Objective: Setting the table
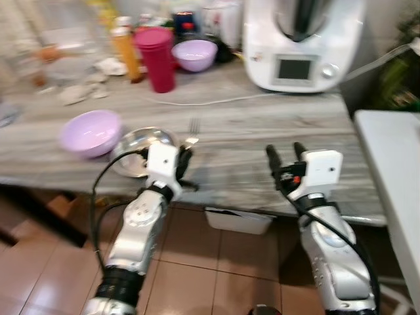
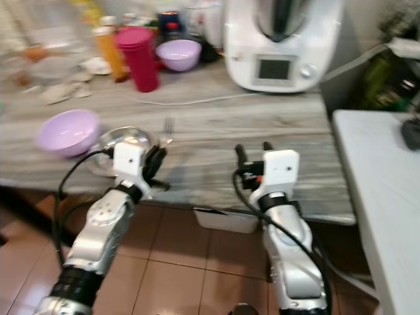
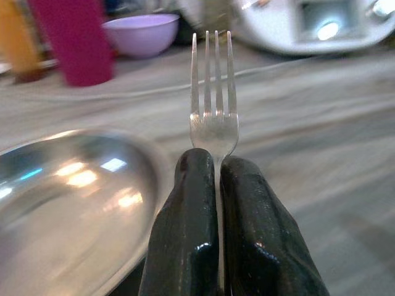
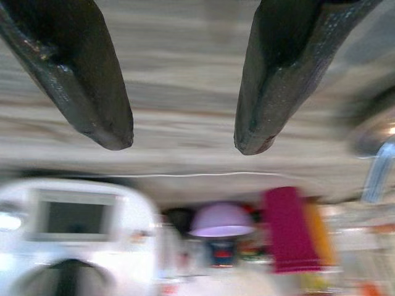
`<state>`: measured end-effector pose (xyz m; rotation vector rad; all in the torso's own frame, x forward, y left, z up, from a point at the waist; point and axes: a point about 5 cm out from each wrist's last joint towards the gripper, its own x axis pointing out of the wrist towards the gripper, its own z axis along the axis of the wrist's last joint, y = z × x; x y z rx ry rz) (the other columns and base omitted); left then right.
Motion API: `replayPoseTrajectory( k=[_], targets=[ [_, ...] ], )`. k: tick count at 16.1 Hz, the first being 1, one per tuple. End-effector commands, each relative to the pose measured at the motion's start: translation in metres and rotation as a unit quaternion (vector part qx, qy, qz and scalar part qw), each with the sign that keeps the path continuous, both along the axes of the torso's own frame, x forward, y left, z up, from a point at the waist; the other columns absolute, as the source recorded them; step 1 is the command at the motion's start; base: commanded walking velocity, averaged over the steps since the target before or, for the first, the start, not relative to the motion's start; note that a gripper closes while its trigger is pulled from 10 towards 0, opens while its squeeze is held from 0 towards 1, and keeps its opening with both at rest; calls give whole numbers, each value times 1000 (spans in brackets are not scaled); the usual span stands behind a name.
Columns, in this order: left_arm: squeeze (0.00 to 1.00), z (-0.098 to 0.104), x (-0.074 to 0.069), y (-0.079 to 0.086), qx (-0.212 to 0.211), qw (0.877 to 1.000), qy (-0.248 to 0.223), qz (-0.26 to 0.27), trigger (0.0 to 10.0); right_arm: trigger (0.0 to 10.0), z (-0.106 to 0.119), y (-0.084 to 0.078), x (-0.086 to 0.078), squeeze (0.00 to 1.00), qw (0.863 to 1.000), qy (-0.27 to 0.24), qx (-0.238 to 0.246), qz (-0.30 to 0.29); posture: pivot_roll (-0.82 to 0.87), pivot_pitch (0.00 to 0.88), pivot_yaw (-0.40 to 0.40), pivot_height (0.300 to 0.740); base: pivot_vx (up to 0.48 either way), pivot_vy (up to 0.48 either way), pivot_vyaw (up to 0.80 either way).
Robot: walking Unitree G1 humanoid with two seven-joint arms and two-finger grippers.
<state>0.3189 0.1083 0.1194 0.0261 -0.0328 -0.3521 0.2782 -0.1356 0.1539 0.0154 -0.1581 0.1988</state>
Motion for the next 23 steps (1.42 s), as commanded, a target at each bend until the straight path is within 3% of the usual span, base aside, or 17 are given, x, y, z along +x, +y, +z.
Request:
replayPoseTrajectory(
  k=[1,8,12,17,21,23],
  targets=[
    [0,1,-1,-5,19,1000,0,-11,10000,10000,1,0,-3,0,1000,2,3,8,-306,109,86,740,0,0,0],
    [0,-4,5,-41,68,993,18,-98,10000,10000,-13,-1,-25,0,998,40,1,41,-336,125,110,740,0,0,0],
    [0,-2,11,-56,79,990,16,-113,10000,10000,-16,-2,-41,0,997,56,-4,59,-377,140,131,740,0,0,0],
    [0,-1,30,-50,89,994,35,-56,10000,10000,-17,-1,-54,0,996,69,-12,59,-419,157,153,740,0,0,0],
    [0,2,41,-43,80,995,51,-13,10000,10000,-17,0,-55,0,995,72,-11,62,-421,157,153,740,0,0,0],
    [0,0,45,-33,83,994,62,23,10000,10000,-17,2,-53,0,995,74,-11,66,-410,156,149,740,0,0,0]
  ],
)
